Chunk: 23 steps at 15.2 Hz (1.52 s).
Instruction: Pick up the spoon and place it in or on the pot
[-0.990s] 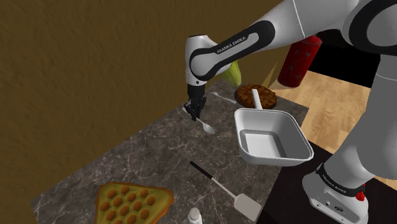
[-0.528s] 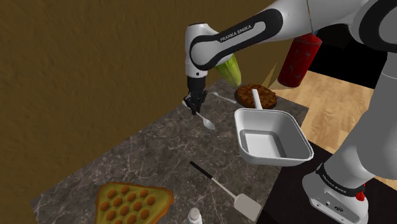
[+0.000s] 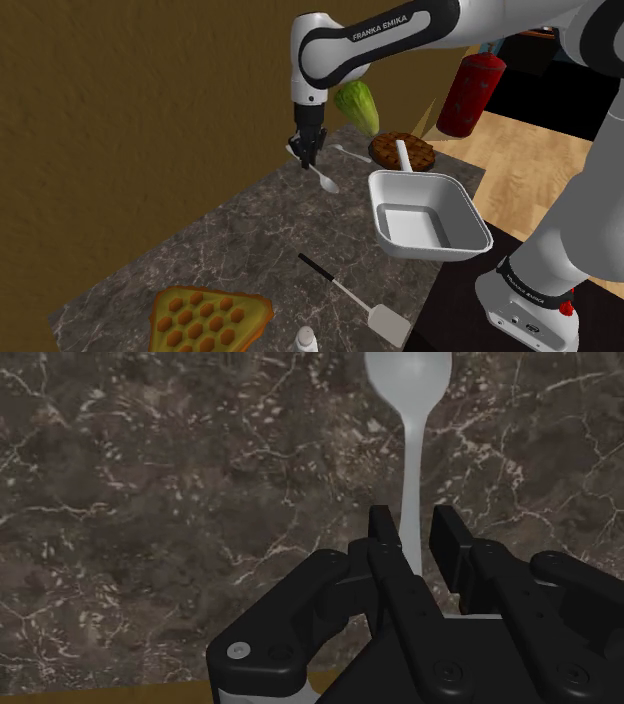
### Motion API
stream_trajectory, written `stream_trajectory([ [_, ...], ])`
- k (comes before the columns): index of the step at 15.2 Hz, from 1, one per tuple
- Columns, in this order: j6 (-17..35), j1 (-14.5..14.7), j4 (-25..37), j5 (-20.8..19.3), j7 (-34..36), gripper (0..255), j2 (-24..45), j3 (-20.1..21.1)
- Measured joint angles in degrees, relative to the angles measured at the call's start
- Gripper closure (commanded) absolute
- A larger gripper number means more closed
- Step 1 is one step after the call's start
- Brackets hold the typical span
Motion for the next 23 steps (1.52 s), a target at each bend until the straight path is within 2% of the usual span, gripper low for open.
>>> stream_trajectory([
  [10,-6.61,-0.19,4.73,0.07,0.71,255,-1.94,0.01],
  [12,-6.62,-0.71,1.77,0.56,-0.07,255,-4.78,-0.17],
  [23,-4.84,-5.20,-22.71,2.49,-10.14,255,-26.12,-4.58],
])
